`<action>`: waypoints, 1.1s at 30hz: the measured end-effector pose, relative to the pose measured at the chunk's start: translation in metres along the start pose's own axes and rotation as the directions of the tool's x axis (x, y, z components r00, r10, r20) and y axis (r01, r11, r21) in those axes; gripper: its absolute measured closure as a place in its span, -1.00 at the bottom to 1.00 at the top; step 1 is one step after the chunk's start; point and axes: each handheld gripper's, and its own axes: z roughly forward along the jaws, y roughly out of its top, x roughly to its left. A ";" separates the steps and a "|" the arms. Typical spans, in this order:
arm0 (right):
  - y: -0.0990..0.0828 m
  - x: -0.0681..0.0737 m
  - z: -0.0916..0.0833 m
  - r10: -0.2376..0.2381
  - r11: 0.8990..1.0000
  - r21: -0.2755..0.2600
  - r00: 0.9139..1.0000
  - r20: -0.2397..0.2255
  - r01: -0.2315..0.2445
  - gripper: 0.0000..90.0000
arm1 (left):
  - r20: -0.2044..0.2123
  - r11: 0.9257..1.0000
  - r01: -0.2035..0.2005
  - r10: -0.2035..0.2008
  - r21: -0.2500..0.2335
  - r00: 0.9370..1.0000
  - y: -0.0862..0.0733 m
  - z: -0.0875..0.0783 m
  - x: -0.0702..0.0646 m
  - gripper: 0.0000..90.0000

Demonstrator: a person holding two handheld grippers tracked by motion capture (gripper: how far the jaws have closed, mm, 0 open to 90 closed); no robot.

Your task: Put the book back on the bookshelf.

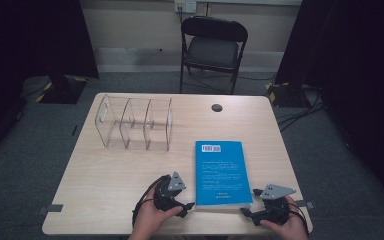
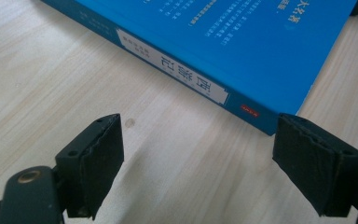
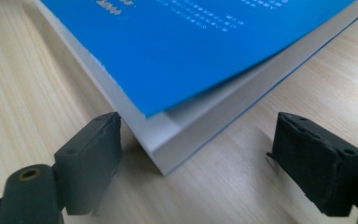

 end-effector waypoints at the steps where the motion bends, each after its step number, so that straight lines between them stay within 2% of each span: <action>1: 0.000 0.000 0.000 0.000 1.000 0.000 1.000 0.000 0.000 -0.67 | 0.000 1.000 0.000 0.000 0.000 1.000 0.000 0.000 0.000 -0.64; 2: 0.002 0.002 0.001 0.013 1.000 0.014 1.000 0.014 -0.013 -0.69 | 0.001 1.000 0.003 -0.003 -0.008 1.000 0.001 0.000 -0.001 -0.64; 7: 0.003 0.002 0.001 0.015 1.000 0.019 1.000 0.012 -0.016 -0.66 | 0.014 1.000 -0.005 0.005 -0.010 1.000 0.002 0.001 -0.004 -0.64; 8: 0.003 0.002 0.001 0.013 1.000 0.017 1.000 0.007 -0.013 -0.62 | 0.013 1.000 -0.005 0.005 -0.004 1.000 0.003 0.001 -0.005 -0.64; 11: 0.003 0.003 0.000 0.008 1.000 0.013 1.000 -0.002 -0.008 -0.54 | 0.017 1.000 0.002 -0.001 -0.023 1.000 0.003 0.002 -0.006 -0.64; 12: 0.002 0.003 -0.001 0.003 1.000 0.008 1.000 -0.005 -0.003 -0.53 | 0.018 1.000 -0.009 0.010 -0.010 1.000 0.004 0.002 -0.006 -0.64; 14: 0.003 0.003 -0.002 -0.009 1.000 0.009 1.000 -0.018 0.009 -0.38 | 0.023 1.000 -0.005 0.005 -0.012 1.000 0.004 0.002 -0.008 -0.64; 16: 0.003 0.004 -0.002 -0.006 1.000 0.006 1.000 -0.029 0.006 -0.36 | 0.022 1.000 -0.019 0.019 -0.003 1.000 0.004 0.001 -0.009 -0.64; 18: 0.004 0.004 -0.002 -0.002 1.000 0.006 1.000 -0.029 0.003 -0.34 | 0.021 1.000 -0.010 0.011 -0.014 1.000 0.003 0.003 -0.010 -0.64; 19: 0.003 0.004 -0.002 -0.002 1.000 0.003 0.999 -0.033 0.002 -0.34 | 0.020 1.000 -0.010 0.010 0.003 1.000 0.004 0.002 -0.010 -0.64; 24: 0.003 0.004 -0.001 -0.006 1.000 -0.008 0.999 -0.036 0.006 -0.38 | 0.023 1.000 -0.011 0.012 -0.008 1.000 0.003 0.002 -0.009 -0.64; 25: 0.002 0.004 0.000 0.014 1.000 -0.022 0.998 -0.055 -0.015 -0.44 | 0.027 1.000 -0.014 0.015 -0.006 1.000 0.004 0.003 -0.009 -0.64; 30: 0.003 0.005 0.000 0.013 1.000 -0.015 0.999 -0.044 -0.014 -0.39 | 0.029 0.999 -0.032 0.032 -0.003 0.999 0.006 0.001 -0.011 -0.63; 33: 0.004 0.005 0.000 0.012 1.000 -0.011 0.999 -0.044 -0.012 -0.39 | 0.030 1.000 -0.030 0.030 -0.006 0.999 0.007 0.001 -0.014 -0.63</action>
